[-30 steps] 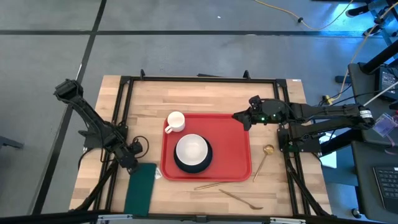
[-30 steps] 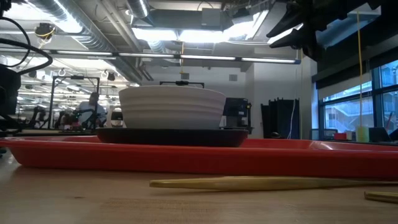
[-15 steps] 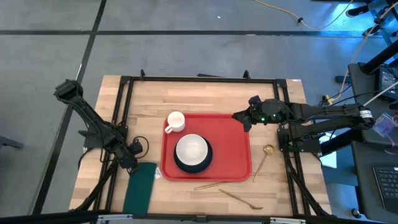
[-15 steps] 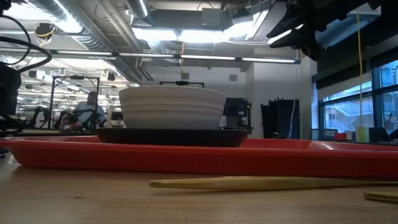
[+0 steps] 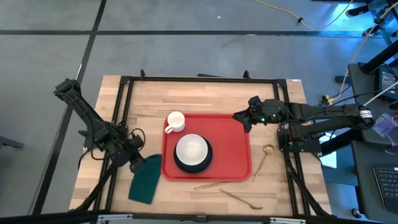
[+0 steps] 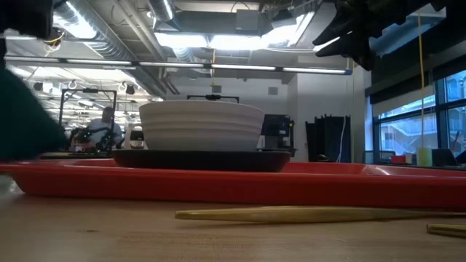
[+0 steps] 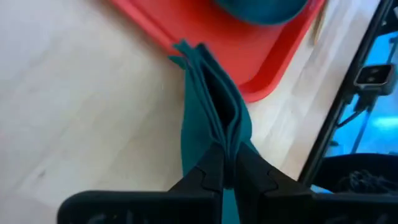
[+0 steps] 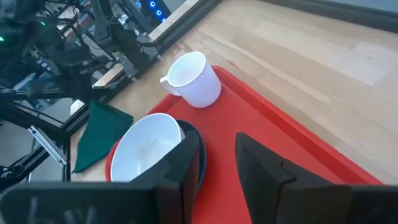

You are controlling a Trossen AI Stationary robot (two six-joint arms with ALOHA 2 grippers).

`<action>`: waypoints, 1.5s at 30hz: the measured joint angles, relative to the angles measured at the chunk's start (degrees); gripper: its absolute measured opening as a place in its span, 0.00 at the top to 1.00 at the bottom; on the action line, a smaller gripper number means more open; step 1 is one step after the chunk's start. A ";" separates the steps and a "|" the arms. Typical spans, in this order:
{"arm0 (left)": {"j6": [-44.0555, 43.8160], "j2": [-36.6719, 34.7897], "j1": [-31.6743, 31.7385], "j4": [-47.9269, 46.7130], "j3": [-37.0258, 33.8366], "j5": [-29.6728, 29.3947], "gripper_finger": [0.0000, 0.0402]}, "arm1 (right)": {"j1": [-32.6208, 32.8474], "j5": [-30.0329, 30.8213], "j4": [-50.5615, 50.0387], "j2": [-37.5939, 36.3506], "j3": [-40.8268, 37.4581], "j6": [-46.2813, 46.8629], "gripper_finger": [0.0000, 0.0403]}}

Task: Set up tray
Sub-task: Put the green napkin to the right of the black plate on the red tray

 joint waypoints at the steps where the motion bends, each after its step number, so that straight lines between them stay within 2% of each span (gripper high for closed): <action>1: 0.11 -0.03 0.00 -1.63 1.59 -0.58 0.98 | 0.00 0.00 0.00 0.00 0.00 0.00 0.73; 6: 3.95 -0.03 0.11 -7.24 9.37 -5.42 0.98 | 0.00 0.00 0.02 -0.01 0.00 -0.02 0.73; 11: 12.27 -0.03 1.93 -7.52 17.04 -12.97 0.98 | 0.00 0.00 0.05 -0.02 0.00 -0.04 0.73; 15: 23.94 -0.01 5.18 -2.71 24.25 -17.38 0.98 | -0.01 0.00 0.09 0.00 0.00 -0.05 0.73; 20: 43.04 1.48 11.16 7.61 32.18 -17.71 0.98 | 0.00 0.00 0.08 -0.01 0.00 0.03 0.73; 23: 49.77 4.34 16.51 10.62 35.67 -13.87 0.98 | -0.01 0.00 0.01 -0.02 0.00 0.37 0.73; 28: 54.65 11.14 25.69 10.59 39.22 -3.32 0.98 | -0.01 -0.28 -1.20 -0.09 0.00 -1.31 0.73; 33: 57.98 17.60 32.41 10.98 39.79 4.87 0.98 | 0.00 -6.55 2.46 -0.09 0.00 -2.67 0.73; 36: 59.58 21.00 35.30 14.32 39.80 11.87 0.98 | 0.01 -8.34 6.91 -0.09 0.00 -3.52 0.73; 40: 60.20 24.51 37.63 18.83 39.82 21.53 0.98 | -0.02 -11.91 15.01 -0.11 0.00 -10.79 0.73; 42: 60.21 25.82 38.42 19.70 39.83 23.85 0.98 | 0.01 -14.07 18.65 -0.11 0.03 -12.83 0.72; 45: 60.28 26.91 39.30 19.60 39.83 24.87 0.98 | -0.01 -14.22 19.87 -0.11 1.53 -13.27 0.66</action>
